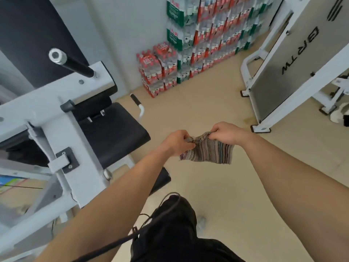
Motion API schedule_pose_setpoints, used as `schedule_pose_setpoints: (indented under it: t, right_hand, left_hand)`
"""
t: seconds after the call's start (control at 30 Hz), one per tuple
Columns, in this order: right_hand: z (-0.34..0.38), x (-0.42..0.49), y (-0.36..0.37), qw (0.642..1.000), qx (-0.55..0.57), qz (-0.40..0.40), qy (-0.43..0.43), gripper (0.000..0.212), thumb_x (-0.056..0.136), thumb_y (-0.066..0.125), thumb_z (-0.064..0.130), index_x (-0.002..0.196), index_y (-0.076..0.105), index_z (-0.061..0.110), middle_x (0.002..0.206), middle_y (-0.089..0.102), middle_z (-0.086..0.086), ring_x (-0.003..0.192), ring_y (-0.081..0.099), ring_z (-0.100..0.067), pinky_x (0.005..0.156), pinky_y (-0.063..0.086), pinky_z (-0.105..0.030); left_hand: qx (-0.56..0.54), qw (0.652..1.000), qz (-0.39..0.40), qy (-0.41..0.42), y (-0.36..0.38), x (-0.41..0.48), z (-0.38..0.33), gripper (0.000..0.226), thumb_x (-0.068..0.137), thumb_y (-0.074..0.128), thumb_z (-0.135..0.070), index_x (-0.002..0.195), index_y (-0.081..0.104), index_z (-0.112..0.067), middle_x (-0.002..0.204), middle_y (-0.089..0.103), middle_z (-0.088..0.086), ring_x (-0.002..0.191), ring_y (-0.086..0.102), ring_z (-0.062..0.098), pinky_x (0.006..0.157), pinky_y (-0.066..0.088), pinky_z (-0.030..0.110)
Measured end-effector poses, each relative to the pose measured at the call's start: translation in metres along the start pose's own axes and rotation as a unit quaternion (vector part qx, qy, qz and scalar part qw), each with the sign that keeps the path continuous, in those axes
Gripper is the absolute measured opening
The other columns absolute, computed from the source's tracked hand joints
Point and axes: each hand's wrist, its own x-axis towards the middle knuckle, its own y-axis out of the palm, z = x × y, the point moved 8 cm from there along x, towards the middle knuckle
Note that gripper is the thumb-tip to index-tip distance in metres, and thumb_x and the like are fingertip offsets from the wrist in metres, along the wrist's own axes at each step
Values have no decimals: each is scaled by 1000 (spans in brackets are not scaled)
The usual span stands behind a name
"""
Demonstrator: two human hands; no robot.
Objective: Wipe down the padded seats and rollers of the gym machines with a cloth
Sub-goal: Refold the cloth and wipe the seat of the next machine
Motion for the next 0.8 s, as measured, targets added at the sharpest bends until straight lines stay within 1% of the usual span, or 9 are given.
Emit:
schedule_pose_setpoints:
  t: [0.1, 0.27, 0.4, 0.47, 0.53, 0.63, 0.7, 0.77, 0.8]
  right_hand:
    - [13, 55, -30, 999, -21, 27, -29, 27, 89, 60, 15, 110, 70, 2, 119, 69, -21, 111, 64, -34, 95, 51, -41]
    - [50, 154, -80, 992, -79, 65, -70, 32, 84, 56, 8, 112, 68, -3, 119, 67, -27, 112, 63, -40, 93, 51, -46]
    - [90, 233, -126, 985, -118, 90, -89, 31, 85, 55, 5, 112, 68, -2, 114, 67, -26, 105, 64, -36, 88, 52, -42]
    - [116, 270, -146, 979, -144, 102, -104, 30, 85, 55, 4, 111, 67, -6, 104, 68, -26, 91, 62, -32, 77, 47, -35]
    - [145, 305, -167, 972, -166, 110, -121, 28, 84, 54, 5, 107, 67, -7, 86, 60, -16, 79, 53, -25, 70, 39, -32]
    - [192, 350, -184, 961, -191, 131, -151, 26, 84, 53, 5, 103, 66, -6, 82, 53, -10, 75, 48, -22, 69, 35, -32]
    - [227, 379, -188, 949, -216, 149, -178, 22, 84, 52, 4, 97, 67, -4, 78, 53, -8, 70, 47, -21, 66, 35, -32]
    - [264, 411, -186, 934, -242, 170, -202, 20, 86, 51, 2, 95, 68, -2, 78, 55, -8, 68, 47, -21, 62, 36, -31]
    - [284, 428, -183, 924, -259, 178, -218, 19, 87, 52, 3, 95, 68, -2, 79, 57, -9, 67, 48, -21, 60, 36, -30]
  left_hand:
    - [-16, 999, -17, -29, -19, 50, 2, 27, 89, 68, -36, 103, 61, -14, 100, 66, 6, 93, 61, 26, 79, 52, 38]
    - [-81, 993, -59, -69, -67, 147, 12, 21, 89, 70, -35, 92, 57, -19, 82, 59, -2, 81, 56, 20, 57, 38, 29]
    - [-120, 983, -85, -107, -122, 219, 23, 22, 88, 71, -34, 91, 58, -18, 85, 61, 1, 81, 57, 21, 62, 40, 30]
    - [-142, 977, -99, -121, -152, 245, 30, 20, 89, 71, -31, 92, 58, -16, 84, 63, 2, 75, 59, 19, 59, 44, 27]
    - [-173, 969, -115, -132, -183, 267, 35, 18, 91, 70, -28, 93, 58, -14, 77, 63, 0, 63, 59, 11, 48, 44, 21]
    - [-212, 953, -147, -157, -223, 289, 52, 17, 91, 70, -26, 91, 58, -15, 73, 63, -1, 59, 59, 8, 45, 42, 18]
    - [-235, 940, -167, -181, -245, 300, 70, 16, 91, 70, -26, 90, 58, -15, 77, 67, 2, 62, 62, 11, 48, 46, 19]
    - [-256, 923, -192, -213, -265, 309, 91, 17, 90, 70, -26, 86, 57, -17, 84, 69, 4, 73, 65, 18, 64, 54, 29]
    - [-264, 914, -206, -231, -275, 313, 104, 18, 89, 71, -26, 83, 56, -19, 85, 68, 4, 77, 64, 19, 69, 52, 33]
